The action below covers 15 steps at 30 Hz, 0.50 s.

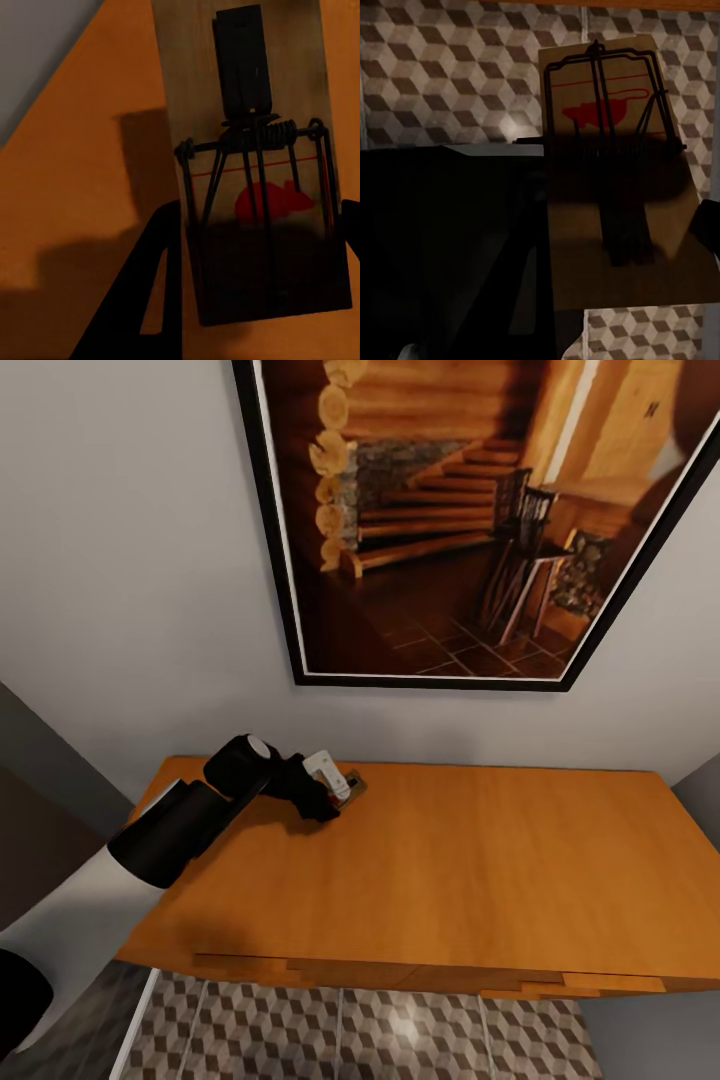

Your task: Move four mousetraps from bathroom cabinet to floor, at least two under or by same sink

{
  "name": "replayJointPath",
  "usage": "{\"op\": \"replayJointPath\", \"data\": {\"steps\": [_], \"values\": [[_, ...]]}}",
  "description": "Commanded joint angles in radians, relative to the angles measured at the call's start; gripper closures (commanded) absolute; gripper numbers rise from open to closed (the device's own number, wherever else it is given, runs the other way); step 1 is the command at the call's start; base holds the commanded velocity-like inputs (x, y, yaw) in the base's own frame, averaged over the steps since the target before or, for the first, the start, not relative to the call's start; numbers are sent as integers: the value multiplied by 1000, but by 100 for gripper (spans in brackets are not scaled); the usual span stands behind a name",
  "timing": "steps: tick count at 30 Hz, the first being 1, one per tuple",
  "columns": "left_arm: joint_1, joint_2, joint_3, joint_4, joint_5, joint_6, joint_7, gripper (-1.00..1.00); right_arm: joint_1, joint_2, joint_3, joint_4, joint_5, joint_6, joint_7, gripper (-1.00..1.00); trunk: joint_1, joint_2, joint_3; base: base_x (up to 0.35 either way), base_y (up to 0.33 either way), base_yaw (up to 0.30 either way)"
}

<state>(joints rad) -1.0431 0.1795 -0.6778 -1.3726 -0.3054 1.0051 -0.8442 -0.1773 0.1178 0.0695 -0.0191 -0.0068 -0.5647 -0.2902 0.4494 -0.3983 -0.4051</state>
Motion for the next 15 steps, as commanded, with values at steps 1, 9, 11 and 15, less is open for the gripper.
{"op": "replayJointPath", "data": {"steps": [1, 9, 11, 15], "values": [[-1, 2, 3, -8, -12, 1, -9, 100, -1, 0, 7, 1, -1, -1, -7, 100, 1, -2, -2, 0, 0, 0], [-1, 10, 9, -12, -11, 1, -10, 100, -1, 0, 7, 1, -1, -1, -7, 100, 1, -2, -2, -5, -1, 0], [-1, 17, 8, -12, -11, 1, -10, 100, -1, 0, 7, 1, -1, -1, -7, 100, 1, -2, -2, -144, -67, 0], [-1, 21, 8, -10, -10, 1, -10, 100, -1, 0, 7, 1, -1, -1, -7, 100, 1, -2, -2, -246, -123, 0]]}}
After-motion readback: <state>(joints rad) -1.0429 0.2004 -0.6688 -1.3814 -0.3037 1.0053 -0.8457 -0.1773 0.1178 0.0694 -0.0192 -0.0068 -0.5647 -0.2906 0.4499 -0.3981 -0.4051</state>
